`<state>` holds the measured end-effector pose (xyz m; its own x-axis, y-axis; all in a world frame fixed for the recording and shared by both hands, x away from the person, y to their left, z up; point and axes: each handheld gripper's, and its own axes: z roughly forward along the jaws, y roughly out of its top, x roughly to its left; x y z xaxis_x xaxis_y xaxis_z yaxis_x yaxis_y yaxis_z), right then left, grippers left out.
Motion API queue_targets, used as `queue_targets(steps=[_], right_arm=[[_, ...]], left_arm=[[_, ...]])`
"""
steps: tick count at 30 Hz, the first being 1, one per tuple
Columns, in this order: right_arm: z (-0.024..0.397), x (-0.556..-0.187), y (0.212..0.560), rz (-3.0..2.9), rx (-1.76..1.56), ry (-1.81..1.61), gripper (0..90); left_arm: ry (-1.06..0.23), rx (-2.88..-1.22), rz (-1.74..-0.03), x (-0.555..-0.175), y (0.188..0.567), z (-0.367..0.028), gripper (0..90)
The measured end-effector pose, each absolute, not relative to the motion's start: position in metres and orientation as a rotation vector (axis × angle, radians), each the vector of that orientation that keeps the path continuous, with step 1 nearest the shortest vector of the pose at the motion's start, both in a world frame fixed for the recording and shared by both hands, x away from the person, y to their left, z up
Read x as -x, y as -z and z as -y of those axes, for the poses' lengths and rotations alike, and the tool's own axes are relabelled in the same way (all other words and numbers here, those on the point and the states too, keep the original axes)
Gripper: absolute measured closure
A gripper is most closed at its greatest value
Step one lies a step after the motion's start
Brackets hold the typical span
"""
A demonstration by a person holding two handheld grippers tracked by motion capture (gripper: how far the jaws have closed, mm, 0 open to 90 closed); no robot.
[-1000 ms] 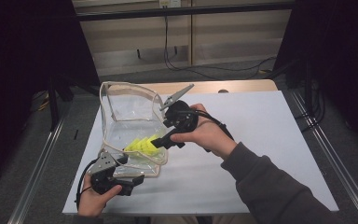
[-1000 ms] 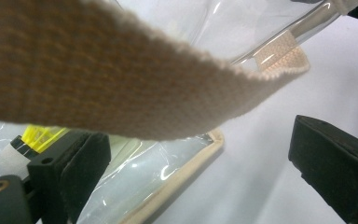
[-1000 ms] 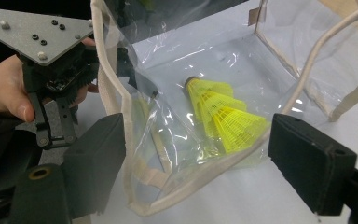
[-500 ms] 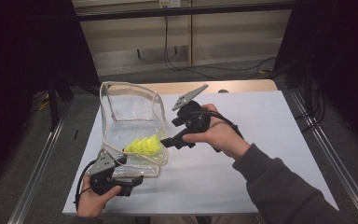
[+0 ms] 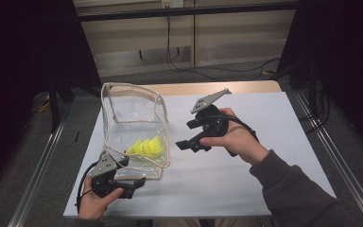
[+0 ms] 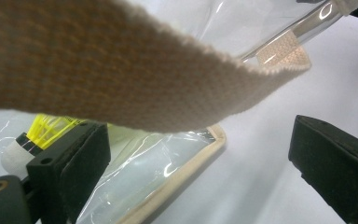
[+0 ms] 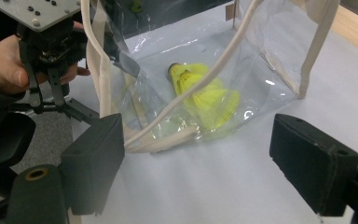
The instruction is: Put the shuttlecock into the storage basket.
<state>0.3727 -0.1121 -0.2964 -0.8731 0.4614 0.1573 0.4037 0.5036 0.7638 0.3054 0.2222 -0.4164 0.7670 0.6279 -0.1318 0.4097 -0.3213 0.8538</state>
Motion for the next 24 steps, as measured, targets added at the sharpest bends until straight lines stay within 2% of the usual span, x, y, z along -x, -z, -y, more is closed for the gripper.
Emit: queue_targets(steps=[24], right_arm=[[0.151,-0.367,0.335,-2.598,-0.846,-1.35,17.4]], left_arm=[[-0.275,-1.962,-0.784,-0.305,0.416,-0.222,5.4]])
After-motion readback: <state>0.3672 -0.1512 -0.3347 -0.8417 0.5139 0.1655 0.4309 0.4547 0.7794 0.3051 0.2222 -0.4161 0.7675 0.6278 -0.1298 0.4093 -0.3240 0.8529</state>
